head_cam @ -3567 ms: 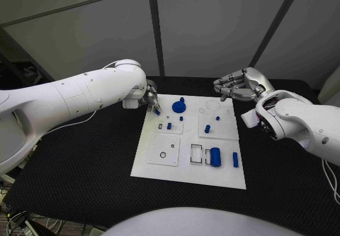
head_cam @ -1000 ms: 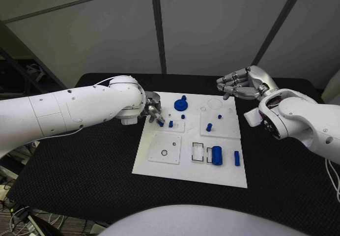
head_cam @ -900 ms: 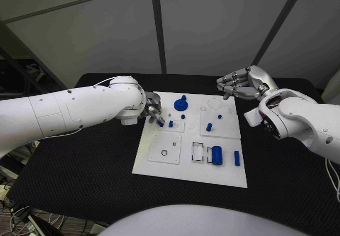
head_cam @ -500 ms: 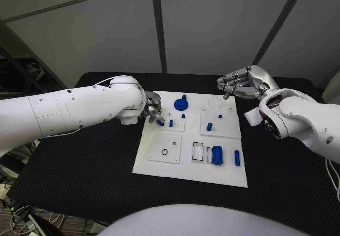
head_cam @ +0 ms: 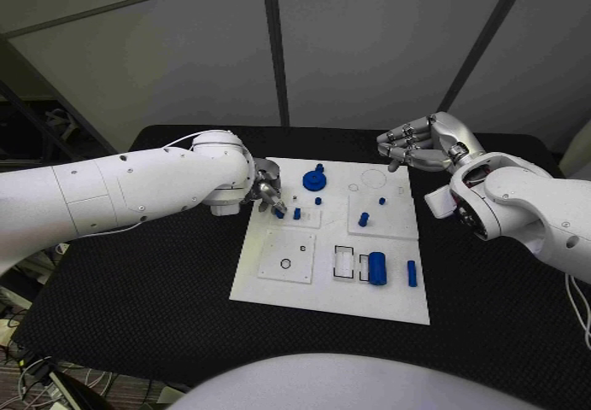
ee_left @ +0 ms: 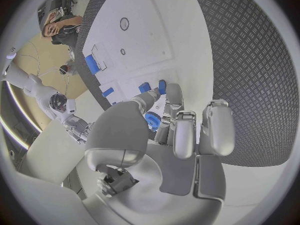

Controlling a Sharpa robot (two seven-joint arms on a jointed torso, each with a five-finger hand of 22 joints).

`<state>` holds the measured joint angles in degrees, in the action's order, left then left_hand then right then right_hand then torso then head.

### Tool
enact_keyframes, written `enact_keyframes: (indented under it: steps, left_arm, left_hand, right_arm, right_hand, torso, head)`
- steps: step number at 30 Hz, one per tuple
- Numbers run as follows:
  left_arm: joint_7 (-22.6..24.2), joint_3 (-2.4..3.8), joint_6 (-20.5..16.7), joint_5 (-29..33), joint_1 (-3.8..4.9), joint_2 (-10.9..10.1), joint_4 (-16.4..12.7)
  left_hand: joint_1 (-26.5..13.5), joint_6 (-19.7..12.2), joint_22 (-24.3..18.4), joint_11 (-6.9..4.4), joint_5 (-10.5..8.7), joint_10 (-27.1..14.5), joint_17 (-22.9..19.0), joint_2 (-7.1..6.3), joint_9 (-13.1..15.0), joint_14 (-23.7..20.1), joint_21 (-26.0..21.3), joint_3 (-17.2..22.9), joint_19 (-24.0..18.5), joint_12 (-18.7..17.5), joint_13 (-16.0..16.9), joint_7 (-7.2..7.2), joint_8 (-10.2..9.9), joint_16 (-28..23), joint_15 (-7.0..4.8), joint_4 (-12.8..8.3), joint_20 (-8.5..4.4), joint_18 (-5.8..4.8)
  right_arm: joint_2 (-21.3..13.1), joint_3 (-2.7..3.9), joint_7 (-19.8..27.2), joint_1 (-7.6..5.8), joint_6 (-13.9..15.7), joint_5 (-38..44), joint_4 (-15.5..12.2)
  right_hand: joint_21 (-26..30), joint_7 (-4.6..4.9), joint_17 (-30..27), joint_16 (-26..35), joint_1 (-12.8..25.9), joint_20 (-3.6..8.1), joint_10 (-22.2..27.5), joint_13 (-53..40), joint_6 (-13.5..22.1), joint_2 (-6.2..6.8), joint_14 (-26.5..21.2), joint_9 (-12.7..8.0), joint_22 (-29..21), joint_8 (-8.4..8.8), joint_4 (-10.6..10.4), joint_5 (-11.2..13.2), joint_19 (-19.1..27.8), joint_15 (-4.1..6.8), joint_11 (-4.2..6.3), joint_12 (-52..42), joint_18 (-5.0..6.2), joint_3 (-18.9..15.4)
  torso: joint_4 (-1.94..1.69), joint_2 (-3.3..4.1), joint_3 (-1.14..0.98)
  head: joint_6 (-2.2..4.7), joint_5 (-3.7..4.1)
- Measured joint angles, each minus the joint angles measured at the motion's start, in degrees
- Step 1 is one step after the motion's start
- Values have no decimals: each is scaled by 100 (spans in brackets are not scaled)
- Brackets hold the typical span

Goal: Assemble the parts on the task board

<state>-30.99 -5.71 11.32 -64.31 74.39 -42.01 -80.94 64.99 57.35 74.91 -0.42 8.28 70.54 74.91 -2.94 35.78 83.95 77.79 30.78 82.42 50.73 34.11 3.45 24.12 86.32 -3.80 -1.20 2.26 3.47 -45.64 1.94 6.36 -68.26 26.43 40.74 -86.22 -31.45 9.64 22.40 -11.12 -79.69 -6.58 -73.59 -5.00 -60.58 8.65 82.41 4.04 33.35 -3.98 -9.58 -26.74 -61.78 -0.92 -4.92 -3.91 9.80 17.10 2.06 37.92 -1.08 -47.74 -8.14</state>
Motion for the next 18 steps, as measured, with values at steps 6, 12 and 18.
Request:
enact_keyframes:
  steps: [6, 12, 18]
  left_arm:
    - [-7, -3, 25, -1, 0, 25, 37]
    - [-11, -10, 55, 9, -10, 57, 93]
    - [-11, -14, 76, 20, -14, 97, 160]
  left_hand:
    - [-284, 91, 0, -113, 1, 148, 0, -62, 117, 0, 32, -139, 20, 47, 76, -91, 41, 0, -42, 138, -21, 0]
    - [-415, 112, 0, -142, 4, 178, 0, -105, 80, 0, 66, -244, 43, 75, 119, -112, 33, 0, -42, 242, -39, 0]
    - [-492, 154, 0, -143, 5, 179, 0, -76, 71, 0, 89, -293, 81, 98, 154, -111, 33, 0, -42, 292, -41, 1]
  right_arm:
    - [-6, 0, 0, 0, -2, 0, -4]
    - [-18, 0, -2, 0, -11, 0, -11]
    - [-23, 0, -3, 0, -20, 0, -17]
  right_hand:
    - [0, 0, 0, 0, 0, 0, 0, 0, 0, 0, 0, 0, 0, 0, 0, 0, 0, 0, 0, 0, 0, 0]
    - [0, 0, -8, 0, 0, 0, 0, 7, 0, 0, 0, 0, -6, 0, 0, 0, 0, 0, 0, 0, 0, 0]
    - [0, 0, -8, 0, 0, 0, 0, 6, 0, 0, 0, 0, -6, 0, 0, 0, 0, 0, 0, 0, 0, 0]
  torso:
    - [1, -1, 0]
    - [4, -2, -1]
    - [4, -5, -3]
  head:
    - [-10, 16]
    - [-7, 24]
    - [-3, 30]
